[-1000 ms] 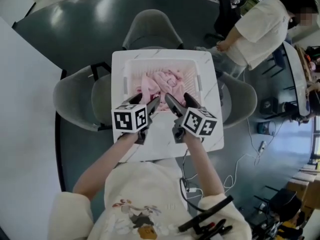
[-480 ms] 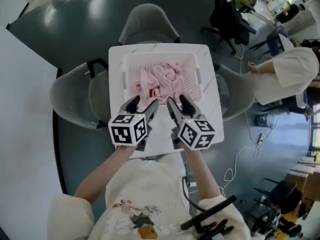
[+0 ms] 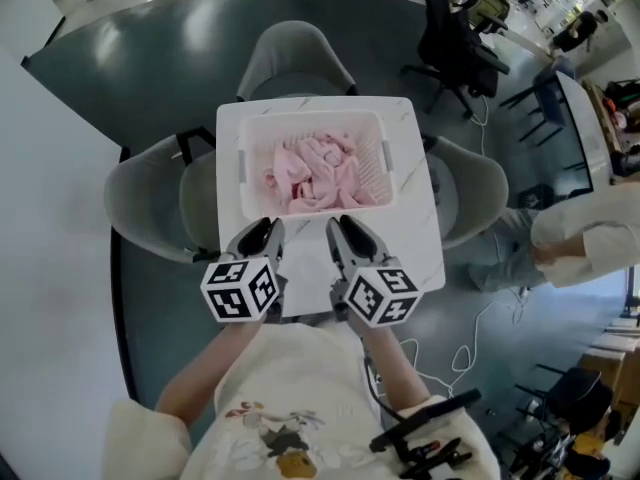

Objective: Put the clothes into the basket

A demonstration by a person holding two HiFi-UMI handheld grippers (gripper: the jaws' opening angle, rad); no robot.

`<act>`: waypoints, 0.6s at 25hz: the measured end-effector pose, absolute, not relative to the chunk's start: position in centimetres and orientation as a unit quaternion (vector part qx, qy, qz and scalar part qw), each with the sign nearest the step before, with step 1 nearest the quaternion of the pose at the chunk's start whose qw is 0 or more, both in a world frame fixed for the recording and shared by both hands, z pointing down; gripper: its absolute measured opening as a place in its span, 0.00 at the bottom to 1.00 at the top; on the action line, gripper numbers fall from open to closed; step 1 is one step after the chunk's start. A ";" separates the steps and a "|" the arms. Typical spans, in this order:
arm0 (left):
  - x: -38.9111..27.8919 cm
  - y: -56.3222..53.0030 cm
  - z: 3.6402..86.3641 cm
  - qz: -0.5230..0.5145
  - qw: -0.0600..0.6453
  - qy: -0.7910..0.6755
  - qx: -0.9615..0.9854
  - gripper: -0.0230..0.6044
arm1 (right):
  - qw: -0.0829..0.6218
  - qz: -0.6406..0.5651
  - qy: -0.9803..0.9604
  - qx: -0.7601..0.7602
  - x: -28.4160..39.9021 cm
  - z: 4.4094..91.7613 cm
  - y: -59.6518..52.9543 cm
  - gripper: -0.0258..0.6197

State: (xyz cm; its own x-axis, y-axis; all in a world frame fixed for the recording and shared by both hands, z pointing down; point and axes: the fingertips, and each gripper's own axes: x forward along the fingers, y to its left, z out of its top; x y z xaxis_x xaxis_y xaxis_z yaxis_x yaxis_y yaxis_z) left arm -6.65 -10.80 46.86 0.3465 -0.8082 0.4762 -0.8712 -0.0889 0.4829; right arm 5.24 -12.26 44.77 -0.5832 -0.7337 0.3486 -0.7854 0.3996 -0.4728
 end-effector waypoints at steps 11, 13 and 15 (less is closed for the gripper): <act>-1.3 -5.5 44.3 0.060 0.338 -0.565 0.750 0.09 | 0.032 0.304 -0.836 0.456 10.1 43.5 -7.6 0.17; -0.3 -4.7 43.6 0.062 0.327 -0.562 0.757 0.09 | 0.030 0.304 -0.834 0.458 10.8 43.5 -6.8 0.17; 0.4 -3.9 43.0 0.063 0.317 -0.562 0.761 0.09 | 0.036 0.302 -0.835 0.458 11.3 43.9 -6.1 0.17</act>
